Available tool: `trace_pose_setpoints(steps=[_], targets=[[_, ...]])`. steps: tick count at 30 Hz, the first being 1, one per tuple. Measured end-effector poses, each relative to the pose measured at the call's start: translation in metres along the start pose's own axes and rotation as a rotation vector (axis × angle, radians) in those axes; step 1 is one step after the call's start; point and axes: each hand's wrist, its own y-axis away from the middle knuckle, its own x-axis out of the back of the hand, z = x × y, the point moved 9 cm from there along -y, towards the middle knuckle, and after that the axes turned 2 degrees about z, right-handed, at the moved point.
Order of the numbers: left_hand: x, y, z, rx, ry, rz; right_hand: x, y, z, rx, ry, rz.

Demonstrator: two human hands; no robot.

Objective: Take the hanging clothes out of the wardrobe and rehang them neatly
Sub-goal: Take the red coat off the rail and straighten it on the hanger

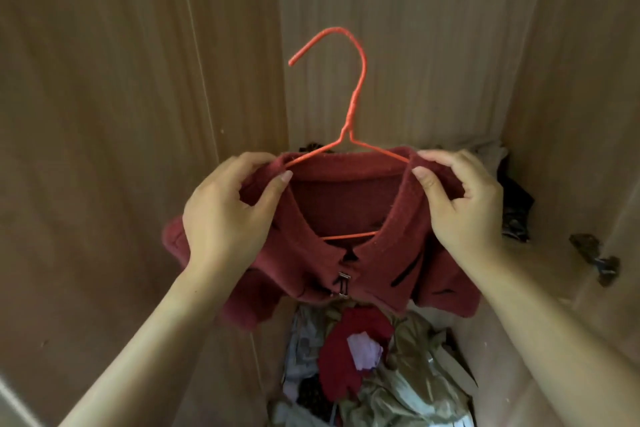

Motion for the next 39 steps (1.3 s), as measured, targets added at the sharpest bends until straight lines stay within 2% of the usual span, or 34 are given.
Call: trace_pose_setpoints(steps=[14, 18, 22, 26, 30, 34, 39], targets=[[0.038, 0.164, 0.009, 0.21, -0.057, -0.184, 0.065, 0.14, -0.027, -0.107, -0.016, -0.196], [0.044, 0.202, 0.001, 0.249, -0.107, -0.242, 0.07, 0.18, -0.027, -0.206, -0.051, -0.245], [0.052, 0.242, -0.018, 0.278, -0.177, -0.33, 0.063, 0.245, -0.026, -0.394, -0.087, -0.356], [0.067, 0.28, -0.038, 0.295, -0.229, -0.438, 0.069, 0.307, -0.046, -0.53, -0.031, -0.426], [0.087, 0.314, -0.056, 0.364, -0.165, -0.541, 0.081, 0.344, -0.079, -0.628, 0.038, -0.433], [0.11, 0.348, -0.077, 0.422, -0.038, -0.712, 0.099, 0.38, -0.126, -0.7, 0.154, -0.432], [0.124, 0.375, -0.084, 0.374, 0.109, -0.902, 0.134, 0.422, -0.189, -0.812, 0.313, -0.362]])
